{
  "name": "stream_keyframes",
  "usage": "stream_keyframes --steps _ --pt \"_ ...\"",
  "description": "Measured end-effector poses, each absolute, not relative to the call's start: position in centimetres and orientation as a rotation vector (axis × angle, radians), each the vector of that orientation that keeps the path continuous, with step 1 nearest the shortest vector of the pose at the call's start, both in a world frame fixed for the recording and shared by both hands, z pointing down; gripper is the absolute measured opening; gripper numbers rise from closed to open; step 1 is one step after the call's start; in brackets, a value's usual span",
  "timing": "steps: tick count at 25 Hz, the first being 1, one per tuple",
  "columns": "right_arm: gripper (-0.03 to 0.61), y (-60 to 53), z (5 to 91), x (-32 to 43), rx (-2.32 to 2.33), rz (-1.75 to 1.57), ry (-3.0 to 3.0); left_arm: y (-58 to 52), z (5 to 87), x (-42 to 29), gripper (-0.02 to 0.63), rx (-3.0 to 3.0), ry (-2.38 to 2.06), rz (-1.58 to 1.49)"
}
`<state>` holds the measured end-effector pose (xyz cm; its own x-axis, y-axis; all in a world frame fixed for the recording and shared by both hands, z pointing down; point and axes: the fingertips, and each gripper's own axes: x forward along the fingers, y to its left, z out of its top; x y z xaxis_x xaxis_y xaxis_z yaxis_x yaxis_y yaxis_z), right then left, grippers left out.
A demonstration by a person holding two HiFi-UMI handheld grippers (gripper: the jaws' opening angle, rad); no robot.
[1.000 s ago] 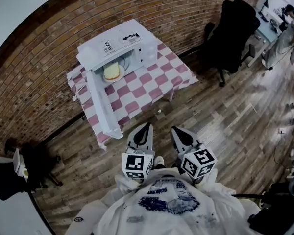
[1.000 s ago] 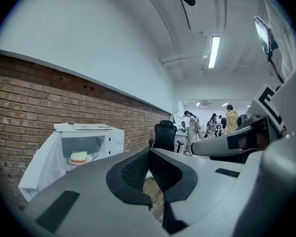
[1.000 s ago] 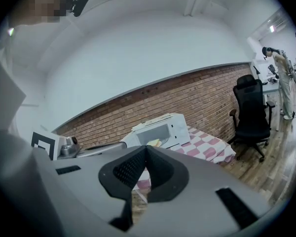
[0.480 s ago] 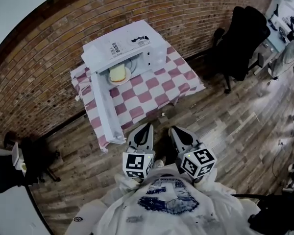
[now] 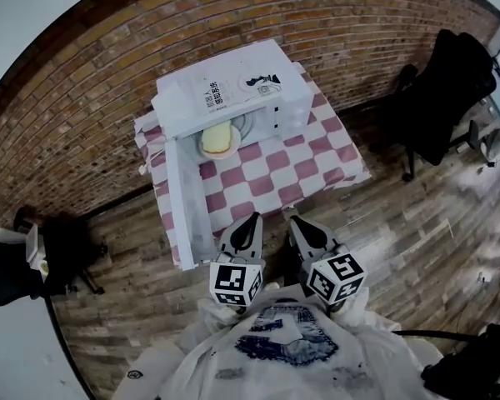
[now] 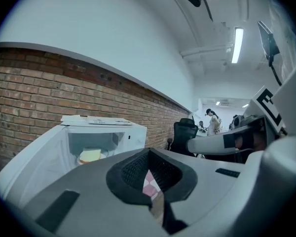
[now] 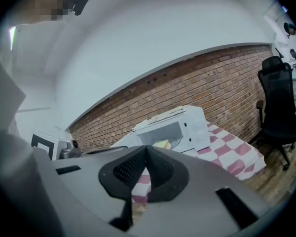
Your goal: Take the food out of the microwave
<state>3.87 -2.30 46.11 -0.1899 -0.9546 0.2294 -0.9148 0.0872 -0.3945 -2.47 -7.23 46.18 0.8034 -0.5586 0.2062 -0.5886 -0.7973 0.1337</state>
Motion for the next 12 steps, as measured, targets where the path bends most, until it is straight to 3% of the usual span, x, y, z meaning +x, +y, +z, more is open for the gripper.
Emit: stream_keyframes --steps 12 --pt "0.014 -12.8 45.7 10.4 -1.768 -0.759 2.4 -16.3 46.1 2.8 0.008 2.68 -1.13 0.273"
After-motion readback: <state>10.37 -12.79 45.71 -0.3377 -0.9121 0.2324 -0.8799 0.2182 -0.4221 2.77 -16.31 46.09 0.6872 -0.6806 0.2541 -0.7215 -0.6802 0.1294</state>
